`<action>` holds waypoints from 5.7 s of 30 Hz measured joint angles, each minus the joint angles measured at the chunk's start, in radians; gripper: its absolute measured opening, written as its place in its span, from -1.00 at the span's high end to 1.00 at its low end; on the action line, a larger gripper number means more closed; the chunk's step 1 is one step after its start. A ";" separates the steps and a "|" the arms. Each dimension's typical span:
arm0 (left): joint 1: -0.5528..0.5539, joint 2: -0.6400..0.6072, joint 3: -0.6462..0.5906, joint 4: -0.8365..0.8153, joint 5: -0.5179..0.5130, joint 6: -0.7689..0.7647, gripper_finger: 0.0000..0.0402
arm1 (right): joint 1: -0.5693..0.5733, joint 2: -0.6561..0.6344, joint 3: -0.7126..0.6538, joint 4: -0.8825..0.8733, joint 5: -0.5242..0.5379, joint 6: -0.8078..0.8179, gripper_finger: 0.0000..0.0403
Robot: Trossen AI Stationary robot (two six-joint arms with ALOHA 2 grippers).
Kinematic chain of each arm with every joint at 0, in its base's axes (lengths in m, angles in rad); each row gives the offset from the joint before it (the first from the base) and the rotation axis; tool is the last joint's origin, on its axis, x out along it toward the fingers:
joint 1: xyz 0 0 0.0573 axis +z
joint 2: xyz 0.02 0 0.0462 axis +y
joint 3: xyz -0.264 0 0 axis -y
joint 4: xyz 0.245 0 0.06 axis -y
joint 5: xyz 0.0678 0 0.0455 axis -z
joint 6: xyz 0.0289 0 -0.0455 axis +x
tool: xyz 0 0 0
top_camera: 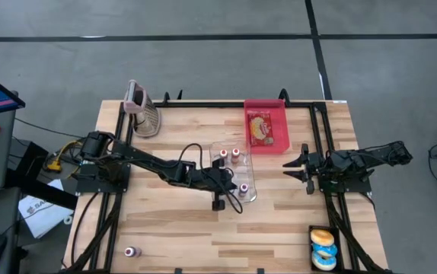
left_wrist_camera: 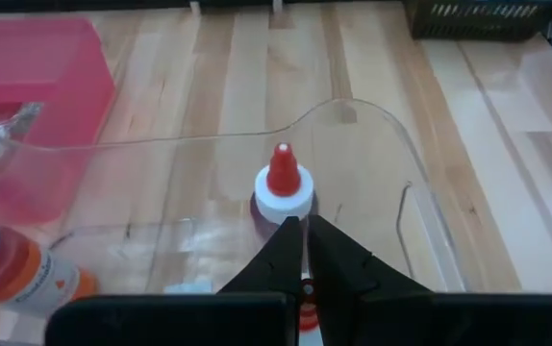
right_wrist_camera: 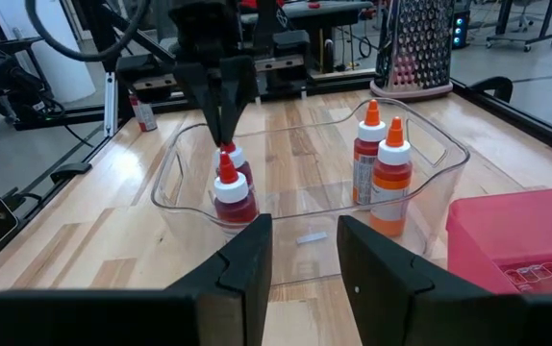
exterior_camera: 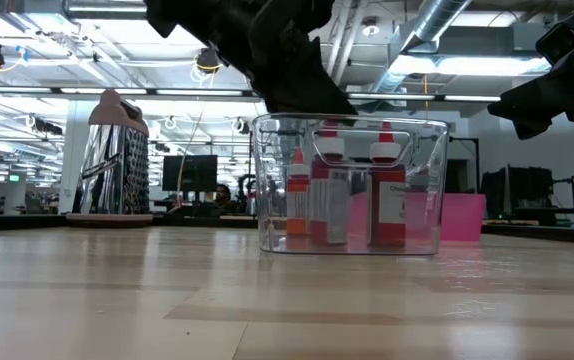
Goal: Pick & Place Food Item
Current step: Put the right red food coloring bottle into the transparent bin, then put the red food coloring bottle into the transparent bin
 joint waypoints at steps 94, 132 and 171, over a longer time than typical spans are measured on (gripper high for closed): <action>-0.920 -0.361 -0.012 -0.936 0.213 -0.986 -0.09 | 0.000 0.000 0.000 0.000 0.000 0.000 0.44; -0.936 -0.329 -0.060 -0.914 0.214 -1.086 0.43 | 0.000 0.000 0.000 0.000 0.000 0.000 0.44; 0.061 -0.555 -0.022 -1.012 0.026 -0.076 0.87 | 0.000 0.000 0.000 0.000 0.000 0.000 0.44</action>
